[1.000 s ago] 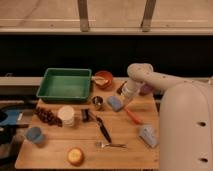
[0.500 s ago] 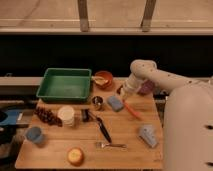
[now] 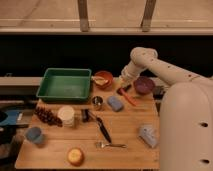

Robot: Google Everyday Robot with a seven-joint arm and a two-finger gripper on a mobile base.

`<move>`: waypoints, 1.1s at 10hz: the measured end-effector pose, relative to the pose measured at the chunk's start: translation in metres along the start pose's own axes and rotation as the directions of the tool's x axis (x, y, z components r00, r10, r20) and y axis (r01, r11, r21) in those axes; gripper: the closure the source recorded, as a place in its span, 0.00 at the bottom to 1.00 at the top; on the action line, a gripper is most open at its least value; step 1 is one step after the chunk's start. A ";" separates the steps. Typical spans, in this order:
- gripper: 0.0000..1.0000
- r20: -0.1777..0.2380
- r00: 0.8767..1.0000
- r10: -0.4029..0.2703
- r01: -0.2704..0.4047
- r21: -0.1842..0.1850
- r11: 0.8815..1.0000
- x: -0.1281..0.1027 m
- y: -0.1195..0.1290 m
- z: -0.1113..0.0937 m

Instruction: Place pepper in paper cup

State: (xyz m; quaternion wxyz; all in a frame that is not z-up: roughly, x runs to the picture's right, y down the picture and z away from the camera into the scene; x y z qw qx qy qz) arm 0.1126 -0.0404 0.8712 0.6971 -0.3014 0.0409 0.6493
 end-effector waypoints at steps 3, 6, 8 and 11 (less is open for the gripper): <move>0.86 0.054 0.998 -0.028 0.028 -0.003 1.000 -0.030 0.016 -0.023; 0.86 0.130 0.990 -0.053 0.061 -0.059 0.996 -0.053 0.037 -0.060; 0.86 0.161 0.985 -0.060 0.087 -0.163 0.983 -0.056 0.041 -0.072; 0.86 0.178 0.978 -0.109 0.146 -0.214 0.966 -0.058 0.069 -0.067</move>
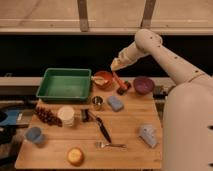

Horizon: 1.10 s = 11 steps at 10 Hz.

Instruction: Place pepper in paper cup

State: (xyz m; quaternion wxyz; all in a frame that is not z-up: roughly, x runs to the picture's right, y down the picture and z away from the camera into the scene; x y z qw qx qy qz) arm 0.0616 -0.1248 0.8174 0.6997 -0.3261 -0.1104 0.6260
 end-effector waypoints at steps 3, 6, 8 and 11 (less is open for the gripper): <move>0.86 0.001 0.998 -0.059 0.059 -0.085 0.995 -0.010 0.033 0.023; 0.86 -0.014 0.989 -0.148 0.143 -0.187 0.972 -0.015 0.085 0.046; 0.86 -0.014 0.989 -0.146 0.141 -0.185 0.973 -0.015 0.083 0.045; 0.86 -0.016 0.989 -0.148 0.142 -0.186 0.972 -0.014 0.084 0.046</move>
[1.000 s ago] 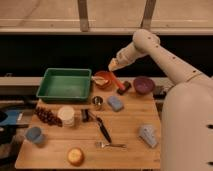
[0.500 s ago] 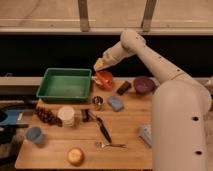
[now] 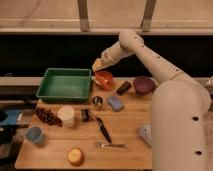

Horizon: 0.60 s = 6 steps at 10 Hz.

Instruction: Place pepper in paper cup

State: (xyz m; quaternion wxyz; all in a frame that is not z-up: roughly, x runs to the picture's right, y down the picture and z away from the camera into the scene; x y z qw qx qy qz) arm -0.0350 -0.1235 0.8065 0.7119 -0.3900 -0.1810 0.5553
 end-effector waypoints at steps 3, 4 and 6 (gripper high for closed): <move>0.86 0.000 1.000 0.000 0.000 0.001 1.000 0.000 0.000 0.000; 0.86 -0.001 1.000 -0.006 0.006 -0.001 1.000 -0.001 0.001 0.000; 0.86 -0.005 0.999 -0.043 0.043 -0.030 0.999 -0.007 0.011 0.003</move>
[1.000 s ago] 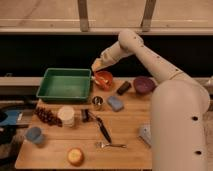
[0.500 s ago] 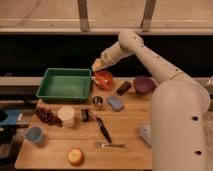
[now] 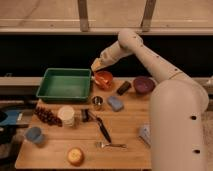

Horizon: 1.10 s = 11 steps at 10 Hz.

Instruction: Place pepper in paper cup

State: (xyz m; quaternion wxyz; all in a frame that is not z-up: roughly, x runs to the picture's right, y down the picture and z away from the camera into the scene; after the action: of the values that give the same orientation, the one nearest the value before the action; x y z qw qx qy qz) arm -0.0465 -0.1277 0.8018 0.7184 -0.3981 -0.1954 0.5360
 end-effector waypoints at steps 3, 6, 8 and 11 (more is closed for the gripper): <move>0.86 -0.018 0.997 -0.071 0.068 -0.098 0.993 -0.020 0.044 0.035; 0.86 -0.048 0.988 -0.147 0.137 -0.167 0.976 -0.013 0.089 0.051; 0.86 -0.076 0.978 -0.195 0.179 -0.183 0.967 -0.003 0.115 0.061; 0.86 -0.101 0.969 -0.225 0.202 -0.199 0.959 0.017 0.140 0.073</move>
State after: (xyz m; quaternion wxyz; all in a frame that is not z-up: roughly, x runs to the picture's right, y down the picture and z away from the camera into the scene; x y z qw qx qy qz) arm -0.1784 -0.0706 0.7344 0.7421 -0.4726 -0.2424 0.4089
